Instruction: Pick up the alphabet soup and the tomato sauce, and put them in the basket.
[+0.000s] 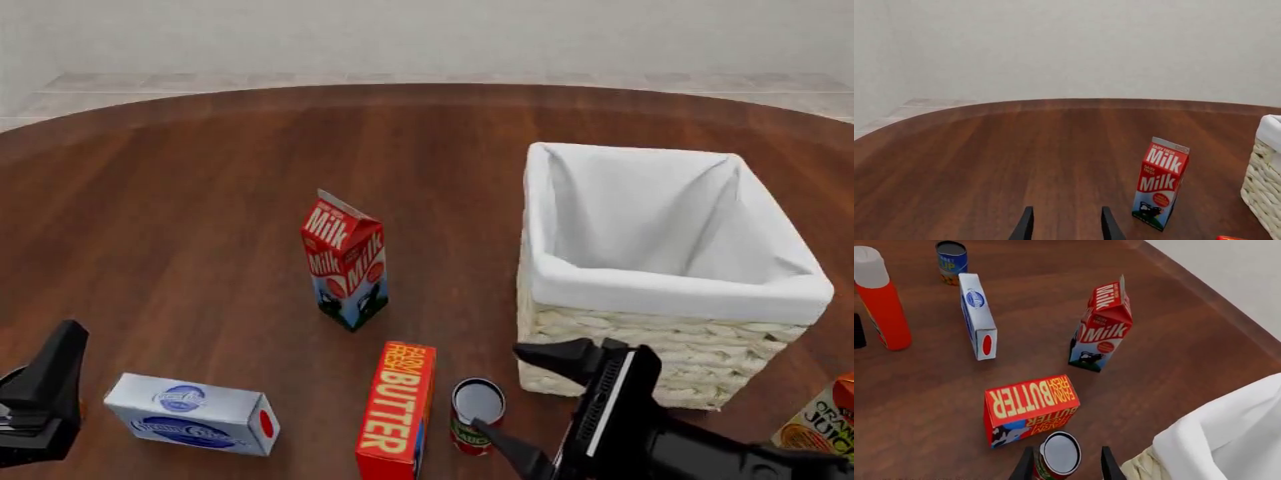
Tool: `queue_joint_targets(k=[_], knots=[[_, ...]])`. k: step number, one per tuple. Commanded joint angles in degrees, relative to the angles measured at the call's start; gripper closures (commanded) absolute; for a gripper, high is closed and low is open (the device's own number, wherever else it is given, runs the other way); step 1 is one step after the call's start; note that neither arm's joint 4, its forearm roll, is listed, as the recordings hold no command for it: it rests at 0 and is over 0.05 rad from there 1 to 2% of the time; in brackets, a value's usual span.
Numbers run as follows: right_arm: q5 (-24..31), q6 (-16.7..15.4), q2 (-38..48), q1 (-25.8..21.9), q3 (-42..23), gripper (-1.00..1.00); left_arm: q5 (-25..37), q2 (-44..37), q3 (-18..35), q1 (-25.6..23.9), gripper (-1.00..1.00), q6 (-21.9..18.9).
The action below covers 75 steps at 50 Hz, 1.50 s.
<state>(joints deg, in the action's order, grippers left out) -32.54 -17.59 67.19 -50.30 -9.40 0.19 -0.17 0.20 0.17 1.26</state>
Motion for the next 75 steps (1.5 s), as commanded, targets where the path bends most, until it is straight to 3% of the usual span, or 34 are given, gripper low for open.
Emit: queue_joint_targets(k=[1, 28, 75], knots=[[-0.99, -0.01, 2.68, -0.58, -0.55, -1.00, 0.11, 0.04, -0.01, 0.01, -1.00, 0.07], [-7.00, -1.09, 13.07, -0.38, -1.28, -1.00, 0.02, 0.05, -0.02, 0.01, -1.00, 0.16], [-13.66, -2.14, 21.91, 0.75, -0.54, -1.00, -0.01, 0.11, -0.09, 0.05, -1.00, 0.32]])
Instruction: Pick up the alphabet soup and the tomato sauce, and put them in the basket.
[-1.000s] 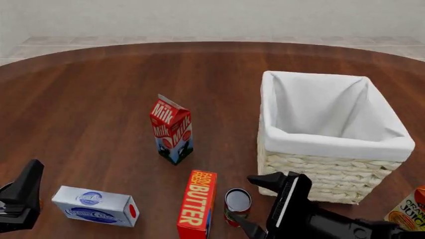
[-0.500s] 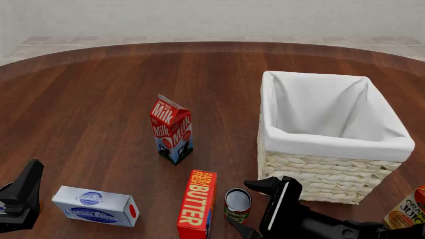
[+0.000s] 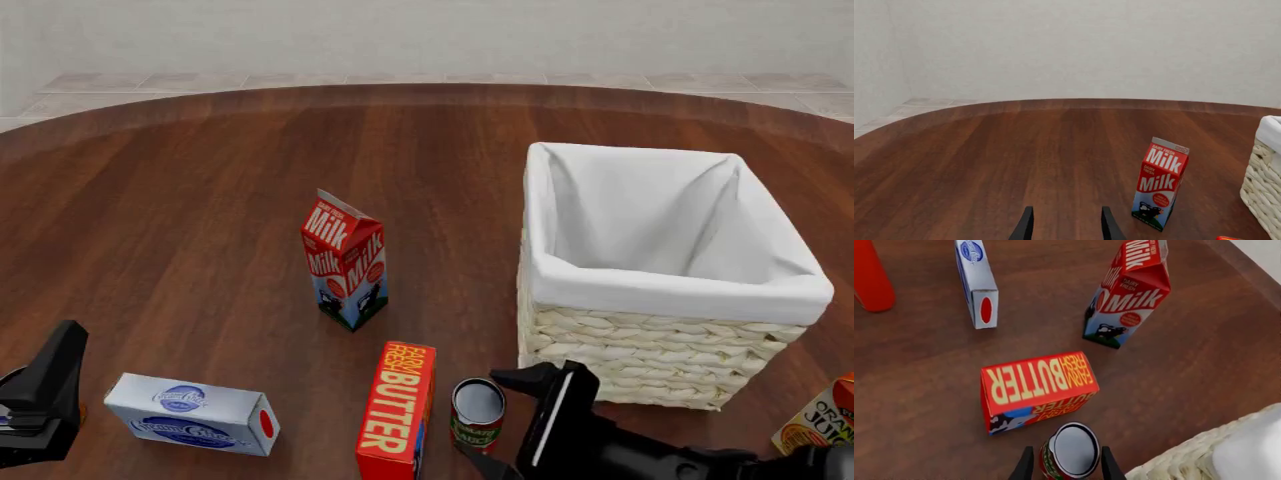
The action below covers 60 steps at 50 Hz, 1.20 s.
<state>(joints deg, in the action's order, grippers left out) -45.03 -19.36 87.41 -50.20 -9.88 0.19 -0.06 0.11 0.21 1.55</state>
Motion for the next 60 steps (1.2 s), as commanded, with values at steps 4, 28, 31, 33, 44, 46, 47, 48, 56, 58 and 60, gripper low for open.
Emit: queue_joint_targets(k=[4, 28, 31, 33, 44, 46, 47, 48, 56, 58, 60], knots=[[-1.46, -0.44, 2.03, 0.58, 0.04, -1.00, -0.01, 0.00, 0.00, 0.00, -1.00, 0.00], [-3.74, -0.90, 5.57, 1.44, -0.19, -1.00, 0.01, 0.00, 0.00, -0.01, -1.00, 0.00], [-3.92, -0.97, 5.71, 1.47, -0.13, -1.00, 0.00, 0.00, 0.00, 0.00, -1.00, -0.01], [-4.35, -1.13, 6.10, 1.65, -0.02, -1.00, -0.01, 0.00, 0.00, 0.00, -1.00, 0.01], [-6.47, -2.13, 8.29, 2.29, 0.32, -1.00, -0.01, 0.00, 0.00, 0.00, -1.00, -0.01], [-6.86, -2.28, 8.83, 2.46, 0.32, -1.00, 0.01, 0.00, 0.00, 0.00, -1.00, 0.01], [-6.99, -2.41, 8.91, 2.42, 0.35, -1.00, -0.02, 0.00, 0.00, 0.02, -1.00, 0.00], [-7.16, -2.47, 9.12, 2.39, 0.37, -1.00, 0.01, 0.00, 0.00, -0.01, -1.00, 0.01], [-7.37, -2.55, 9.63, 1.81, 0.31, -1.00, 0.00, 0.00, 0.00, 0.00, -1.00, 0.00], [-7.32, -2.39, 9.76, 1.35, 0.25, -1.00, -0.02, 0.00, 0.00, 0.00, -1.00, 0.00], [-7.53, -2.46, 9.98, 1.30, 0.28, -1.00, 0.00, 0.00, 0.00, -0.01, -1.00, 0.00]])
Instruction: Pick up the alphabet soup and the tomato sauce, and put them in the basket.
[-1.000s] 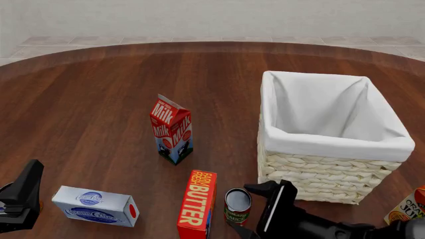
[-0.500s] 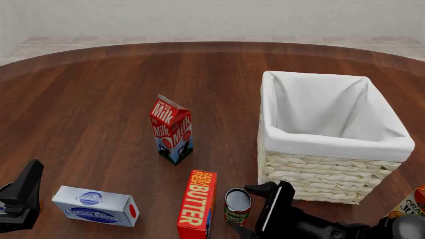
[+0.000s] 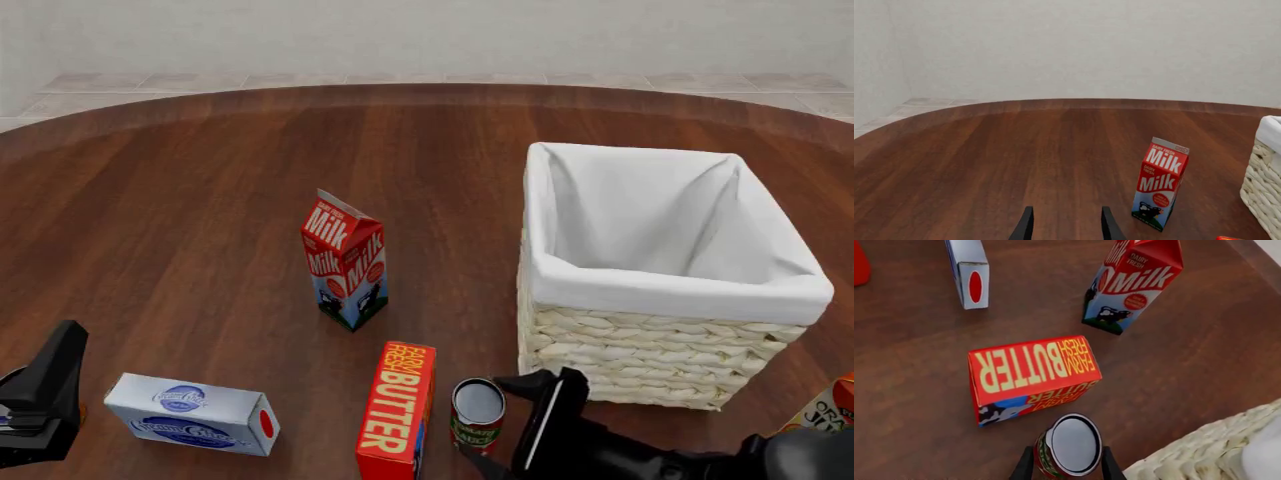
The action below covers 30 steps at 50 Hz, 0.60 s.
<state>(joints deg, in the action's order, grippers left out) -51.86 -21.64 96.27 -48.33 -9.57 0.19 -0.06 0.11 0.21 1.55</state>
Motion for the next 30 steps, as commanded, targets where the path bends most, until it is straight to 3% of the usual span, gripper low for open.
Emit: queue_joint_targets(k=[1, 2, 18, 24, 30], knots=[[-0.48, 0.02, 1.22, -0.66, -0.17, -1.00, 0.01, 0.00, 0.00, 0.01, -1.00, 0.03], [-0.41, 0.09, 1.02, -0.67, -0.14, 1.00, -0.01, 0.00, 0.00, 0.01, -1.00, -0.01], [0.42, 0.50, -1.11, -1.00, 0.20, 1.00, 0.01, 0.00, 0.00, 0.01, -1.00, 0.02], [1.91, 0.59, -3.55, -1.30, 0.46, 1.00, -2.23, -2.20, 0.01, 0.02, -1.00, 0.00], [4.22, 0.57, -7.12, -1.49, 0.72, 1.00, -0.27, -0.25, 0.04, 0.00, -1.00, -0.11]])
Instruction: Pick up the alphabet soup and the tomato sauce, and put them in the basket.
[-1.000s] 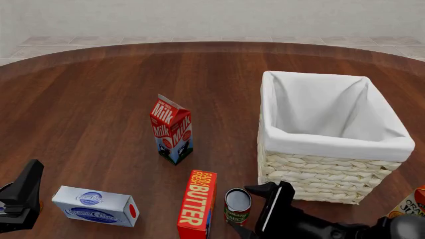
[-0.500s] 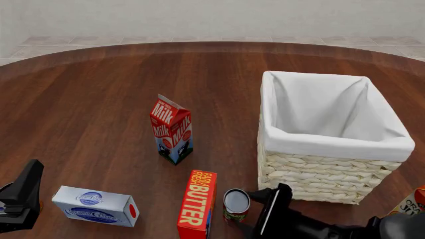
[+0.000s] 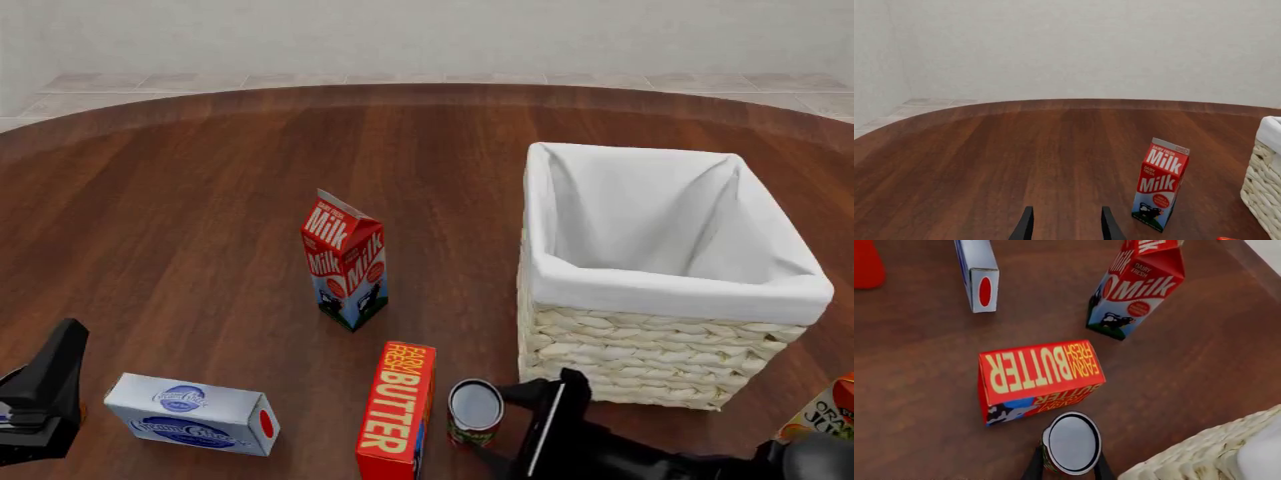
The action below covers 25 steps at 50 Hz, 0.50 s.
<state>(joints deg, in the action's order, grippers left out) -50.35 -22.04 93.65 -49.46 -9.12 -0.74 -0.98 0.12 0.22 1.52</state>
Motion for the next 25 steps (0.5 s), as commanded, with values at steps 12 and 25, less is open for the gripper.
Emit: queue_joint_targets(k=[12, 25], knots=[[8.35, 1.22, -12.07, -1.14, 0.42, 1.00, 0.87, 0.95, 0.01, -0.06, -1.00, -0.26], [12.81, 1.31, -17.43, -1.86, 0.06, 1.00, 0.76, 0.74, 0.01, -0.06, -1.00, -0.33]])
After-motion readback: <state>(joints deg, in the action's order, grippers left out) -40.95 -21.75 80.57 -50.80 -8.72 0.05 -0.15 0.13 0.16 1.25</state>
